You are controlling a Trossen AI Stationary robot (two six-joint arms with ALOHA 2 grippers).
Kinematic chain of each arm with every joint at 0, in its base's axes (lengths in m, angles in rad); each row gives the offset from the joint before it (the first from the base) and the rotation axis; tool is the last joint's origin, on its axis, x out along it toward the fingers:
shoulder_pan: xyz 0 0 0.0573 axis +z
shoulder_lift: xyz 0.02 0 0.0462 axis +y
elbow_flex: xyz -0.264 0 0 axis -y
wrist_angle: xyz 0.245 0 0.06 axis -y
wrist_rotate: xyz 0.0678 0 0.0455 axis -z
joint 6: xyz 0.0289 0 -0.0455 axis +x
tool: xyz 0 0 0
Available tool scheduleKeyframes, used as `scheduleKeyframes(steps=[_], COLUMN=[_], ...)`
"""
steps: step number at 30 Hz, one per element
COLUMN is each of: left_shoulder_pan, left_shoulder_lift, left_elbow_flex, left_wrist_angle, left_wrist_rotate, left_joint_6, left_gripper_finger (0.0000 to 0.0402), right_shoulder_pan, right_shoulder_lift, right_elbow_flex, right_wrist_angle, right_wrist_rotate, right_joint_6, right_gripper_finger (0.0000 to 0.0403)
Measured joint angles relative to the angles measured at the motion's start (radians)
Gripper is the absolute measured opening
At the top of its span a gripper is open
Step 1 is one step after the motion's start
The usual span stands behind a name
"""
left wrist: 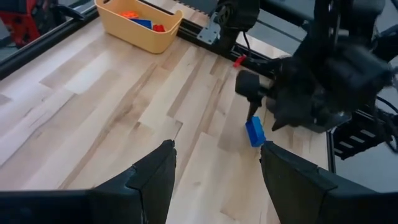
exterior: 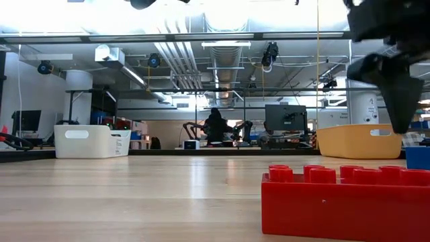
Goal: Sort blocks by size
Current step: Put the big blue game piece into the yellow bin
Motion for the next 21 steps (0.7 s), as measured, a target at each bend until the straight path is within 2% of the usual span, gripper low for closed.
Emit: scheduleKeyframes(steps=[8, 12, 18, 21], left_shoulder_pan=[0.000, 0.000, 0.000, 0.000], left_shoulder_lift=[0.002, 0.002, 0.002, 0.002], left_elbow_flex=[0.000, -0.001, -0.001, -0.002], left_wrist_angle=[0.002, 0.002, 0.002, 0.002], left_wrist_rotate=[-0.021, -0.022, -0.022, -0.023], left_joint_6=[-0.003, -0.003, -0.008, -0.008], left_gripper_finger=[0.0210, 0.0210, 0.0210, 0.0210], right_shoulder_pan=[0.000, 0.000, -0.007, -0.026], right_shoulder_lift=[0.123, 0.142, 0.130, 0.101], right_elbow_flex=[0.016, 0.016, 0.016, 0.016], right_wrist_angle=[0.014, 0.040, 0.070, 0.071], right_wrist_rotate=[-0.051, -0.059, -0.060, -0.060], right_joint_6=[-0.041, -0.048, -0.045, -0.006], right_gripper_finger=[0.0249, 0.0199, 0.0082, 0.0082])
